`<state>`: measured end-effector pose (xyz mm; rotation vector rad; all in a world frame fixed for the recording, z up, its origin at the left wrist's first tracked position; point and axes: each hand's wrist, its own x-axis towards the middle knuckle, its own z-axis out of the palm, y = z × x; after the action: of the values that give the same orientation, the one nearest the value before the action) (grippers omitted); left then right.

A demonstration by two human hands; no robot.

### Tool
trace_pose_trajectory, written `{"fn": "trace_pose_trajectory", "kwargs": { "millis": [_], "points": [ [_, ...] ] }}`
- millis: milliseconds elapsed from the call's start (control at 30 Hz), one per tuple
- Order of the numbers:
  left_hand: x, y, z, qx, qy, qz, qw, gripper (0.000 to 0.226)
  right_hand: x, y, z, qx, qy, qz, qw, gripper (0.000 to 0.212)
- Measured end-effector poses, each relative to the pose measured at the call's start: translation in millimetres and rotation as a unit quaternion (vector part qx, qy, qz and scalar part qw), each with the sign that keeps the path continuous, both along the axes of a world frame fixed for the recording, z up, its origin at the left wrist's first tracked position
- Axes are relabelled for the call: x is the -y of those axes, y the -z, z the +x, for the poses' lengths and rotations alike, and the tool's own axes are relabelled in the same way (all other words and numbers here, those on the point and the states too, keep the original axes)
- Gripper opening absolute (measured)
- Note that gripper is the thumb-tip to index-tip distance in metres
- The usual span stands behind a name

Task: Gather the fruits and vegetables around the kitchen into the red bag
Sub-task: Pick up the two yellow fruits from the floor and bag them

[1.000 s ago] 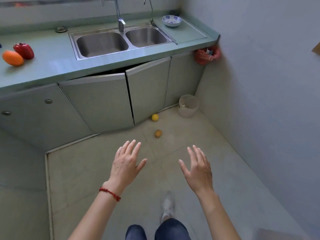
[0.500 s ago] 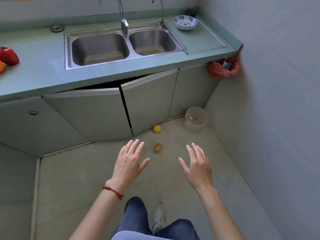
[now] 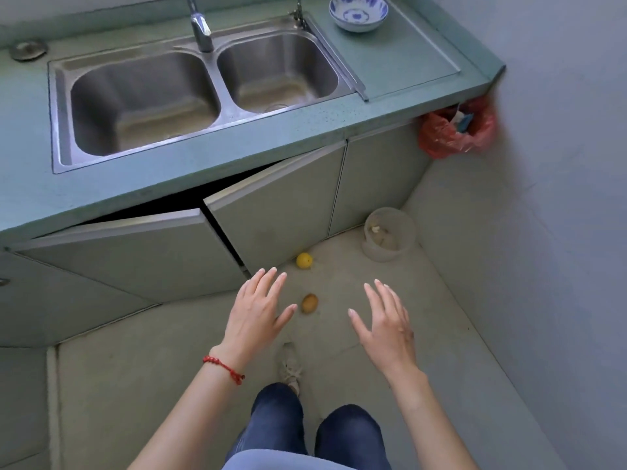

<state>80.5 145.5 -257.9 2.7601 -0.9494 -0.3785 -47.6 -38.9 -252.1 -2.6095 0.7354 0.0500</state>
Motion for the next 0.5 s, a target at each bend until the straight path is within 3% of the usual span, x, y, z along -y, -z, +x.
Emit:
{"fn": "trace_pose_trajectory", "kwargs": {
  "millis": [300, 500],
  "points": [
    [39, 47, 73, -0.019, 0.022, 0.008, 1.0, 0.075, 38, 46, 70, -0.028, -0.008, 0.048, 0.998, 0.058],
    [67, 112, 90, -0.027, -0.006, -0.005, 1.0, 0.075, 68, 114, 95, -0.043, -0.011, 0.075, 0.996, 0.058]
  ]
}}
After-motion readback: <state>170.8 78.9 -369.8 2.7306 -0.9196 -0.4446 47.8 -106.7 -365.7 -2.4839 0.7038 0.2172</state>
